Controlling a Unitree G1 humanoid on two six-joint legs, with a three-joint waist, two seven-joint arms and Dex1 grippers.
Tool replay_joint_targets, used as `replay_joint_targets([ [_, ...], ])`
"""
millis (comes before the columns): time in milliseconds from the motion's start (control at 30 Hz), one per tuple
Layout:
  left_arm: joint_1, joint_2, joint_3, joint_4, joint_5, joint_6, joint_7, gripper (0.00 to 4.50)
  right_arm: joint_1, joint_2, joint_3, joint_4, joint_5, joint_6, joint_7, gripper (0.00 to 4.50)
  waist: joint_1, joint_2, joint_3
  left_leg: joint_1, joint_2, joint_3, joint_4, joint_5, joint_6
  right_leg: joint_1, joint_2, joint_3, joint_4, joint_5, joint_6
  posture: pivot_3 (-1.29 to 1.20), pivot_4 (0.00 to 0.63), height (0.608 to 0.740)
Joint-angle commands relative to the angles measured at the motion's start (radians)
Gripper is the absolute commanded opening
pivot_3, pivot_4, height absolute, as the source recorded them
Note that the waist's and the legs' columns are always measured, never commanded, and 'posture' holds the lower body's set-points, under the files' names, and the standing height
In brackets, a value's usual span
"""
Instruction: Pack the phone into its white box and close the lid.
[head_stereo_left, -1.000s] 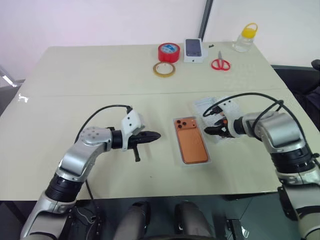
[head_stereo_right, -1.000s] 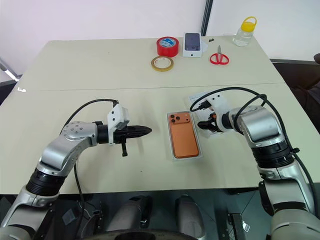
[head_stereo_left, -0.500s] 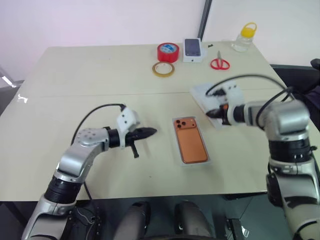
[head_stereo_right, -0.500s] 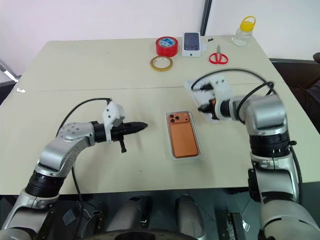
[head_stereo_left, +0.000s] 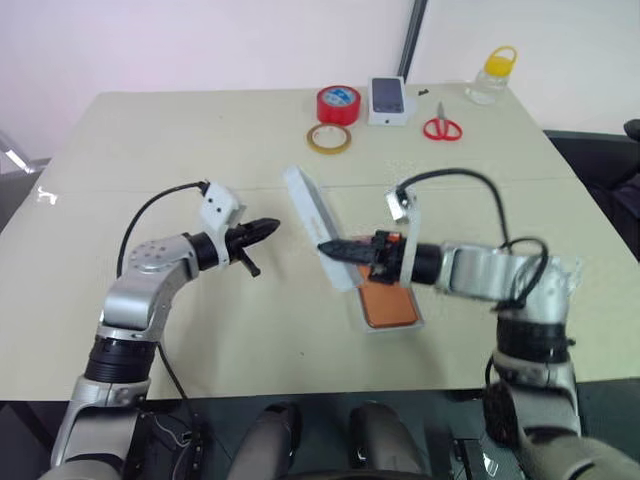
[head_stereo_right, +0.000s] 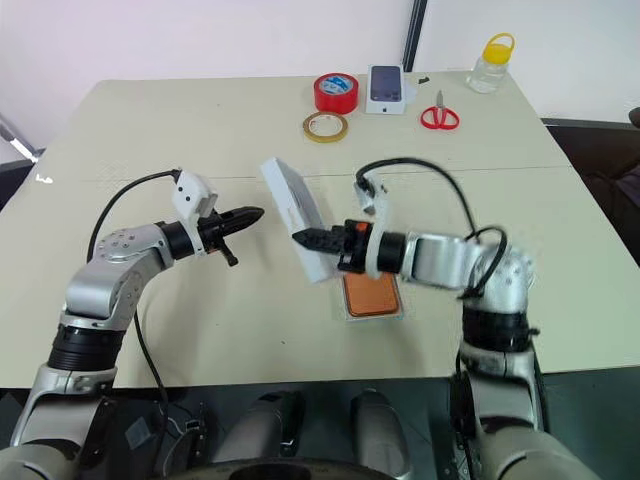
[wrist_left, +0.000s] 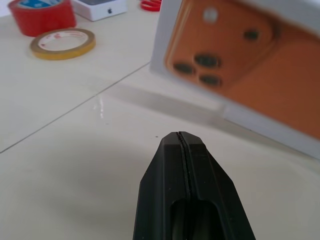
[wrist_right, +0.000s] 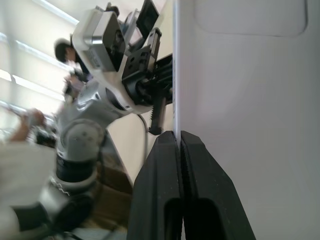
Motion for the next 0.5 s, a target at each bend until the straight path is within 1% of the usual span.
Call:
replay_joint_targets([
  [33,-0.009,0.0,-0.025,-0.04,0.004,-0.025,-0.025,0.0,0.079,0.065,0.049,-0.132,0.073,-0.16,-0.188,0.04,-0.008,0.0,0.0,0.0,0.0,0.0,0.0,0.0,0.0,0.0,0.0,0.001,0.001,0.0,0.0,0.0,0.15,0.74],
  [133,-0.011,-0.014,-0.058,-0.042,0.005,-0.021,-0.033,0.0,0.15,0.128,0.072,-0.191,0.073,-0.247,-0.324,0.04,-0.019,0.001,0.0,0.0,0.0,0.0,0.0,0.0,0.0,0.0,0.001,0.0,0.001,0.0,0.0,0.0,0.15,0.74],
  [167,-0.012,-0.019,-0.073,-0.042,0.01,-0.023,-0.038,0.0,0.158,0.128,0.073,-0.197,0.073,-0.257,-0.345,0.04,-0.022,0.001,0.0,0.001,0.0,0.0,0.0,0.0,0.0,0.0,0.001,0.0,0.002,0.0,0.0,0.0,0.15,0.74],
  [200,-0.012,-0.021,-0.088,-0.043,0.016,-0.026,-0.044,0.0,0.161,0.126,0.07,-0.2,0.073,-0.263,-0.364,0.3,-0.022,0.001,0.0,0.001,0.0,0.0,0.0,0.0,0.0,0.0,0.001,0.001,0.002,0.0,0.0,0.0,0.15,0.74],
  [267,-0.013,-0.027,-0.119,-0.047,0.027,-0.033,-0.057,0.0,0.141,0.1,0.047,-0.184,0.073,-0.259,-0.371,0.96,-0.021,0.001,0.0,0.001,0.0,0.0,0.0,0.0,0.0,0.0,0.002,0.0,0.002,0.0,0.0,0.0,0.15,0.74],
  [333,-0.02,-0.038,-0.138,-0.043,0.029,-0.032,-0.065,0.0,0.09,0.039,0.017,-0.15,0.073,-0.227,-0.329,2.0,-0.021,0.002,0.0,0.001,0.0,0.0,0.0,0.0,0.0,0.0,0.002,0.001,0.002,0.0,0.0,0.0,0.15,0.74],
  [367,-0.026,-0.047,-0.145,-0.04,0.028,-0.026,-0.066,0.0,0.049,-0.018,0.004,-0.125,0.073,-0.198,-0.285,2.5,-0.021,0.001,0.0,0.001,0.0,0.0,0.0,0.0,0.0,0.0,0.002,0.001,0.002,0.0,0.0,0.0,0.15,0.74],
  [467,-0.045,-0.076,-0.179,-0.031,0.034,-0.022,-0.074,0.0,-0.097,-0.242,-0.005,-0.047,0.073,-0.102,-0.147,4.03,-0.019,0.004,0.001,0.001,0.0,0.0,0.0,-0.002,0.004,0.001,0.002,0.0,0.001,0.0,0.0,0.0,0.15,0.74],
  [500,-0.051,-0.087,-0.191,-0.028,0.037,-0.018,-0.077,0.0,-0.13,-0.312,0.008,-0.024,0.073,-0.076,-0.113,4.03,-0.018,0.004,0.001,0.001,0.0,0.0,0.0,-0.002,0.005,0.001,0.002,0.0,0.001,0.0,0.0,0.0,0.15,0.74],
])
